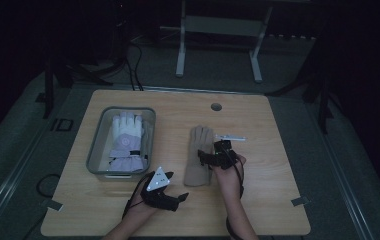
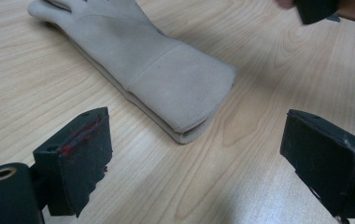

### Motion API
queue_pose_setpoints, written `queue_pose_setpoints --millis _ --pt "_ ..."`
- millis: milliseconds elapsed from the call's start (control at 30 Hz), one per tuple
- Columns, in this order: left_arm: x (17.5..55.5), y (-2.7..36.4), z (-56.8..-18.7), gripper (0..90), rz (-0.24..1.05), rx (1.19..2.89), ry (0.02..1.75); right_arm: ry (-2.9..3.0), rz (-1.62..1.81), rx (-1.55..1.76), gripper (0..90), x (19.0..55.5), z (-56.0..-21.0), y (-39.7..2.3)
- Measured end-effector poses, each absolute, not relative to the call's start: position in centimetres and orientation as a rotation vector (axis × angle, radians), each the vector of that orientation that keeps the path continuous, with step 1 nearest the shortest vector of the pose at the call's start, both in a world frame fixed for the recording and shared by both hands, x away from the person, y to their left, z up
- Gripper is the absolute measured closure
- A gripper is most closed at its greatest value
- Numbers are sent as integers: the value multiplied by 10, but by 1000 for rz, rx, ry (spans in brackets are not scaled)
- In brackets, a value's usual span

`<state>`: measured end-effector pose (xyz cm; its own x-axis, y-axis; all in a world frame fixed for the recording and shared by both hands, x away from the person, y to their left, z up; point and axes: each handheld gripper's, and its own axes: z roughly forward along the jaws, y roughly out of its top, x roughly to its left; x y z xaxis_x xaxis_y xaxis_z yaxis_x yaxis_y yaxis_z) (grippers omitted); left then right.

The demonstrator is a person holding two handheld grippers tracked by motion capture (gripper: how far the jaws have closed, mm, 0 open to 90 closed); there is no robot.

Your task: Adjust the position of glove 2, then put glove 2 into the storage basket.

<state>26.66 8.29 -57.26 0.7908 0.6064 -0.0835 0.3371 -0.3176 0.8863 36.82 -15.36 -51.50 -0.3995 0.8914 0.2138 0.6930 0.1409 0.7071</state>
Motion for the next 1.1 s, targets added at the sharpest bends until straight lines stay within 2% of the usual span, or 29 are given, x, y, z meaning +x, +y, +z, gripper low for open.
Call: queue_pose_setpoints --millis 133,233,267,300,567,733,900,1100 --pt "266 82 -571 95 320 1935 718 2241 1205 1490 144 366 -511 -170" --pt "266 83 -571 102 325 1930 719 2283 1259 1361 162 365 -512 -180" --pt "266 84 -570 102 320 1924 721 2292 1264 1330 207 364 -512 -182" --pt "267 84 -570 102 304 1912 732 2296 1263 1312 214 363 -512 -184" --pt "269 84 -566 101 296 1918 743 2283 1294 1196 205 357 -510 -201" --pt "271 78 -561 106 285 1955 747 2296 1344 1259 197 359 -506 -209" --pt "273 74 -554 114 259 1981 717 2296 1343 1236 135 363 -496 -209" --pt "276 62 -550 155 328 2056 637 2298 1370 1198 109 369 -490 -204"
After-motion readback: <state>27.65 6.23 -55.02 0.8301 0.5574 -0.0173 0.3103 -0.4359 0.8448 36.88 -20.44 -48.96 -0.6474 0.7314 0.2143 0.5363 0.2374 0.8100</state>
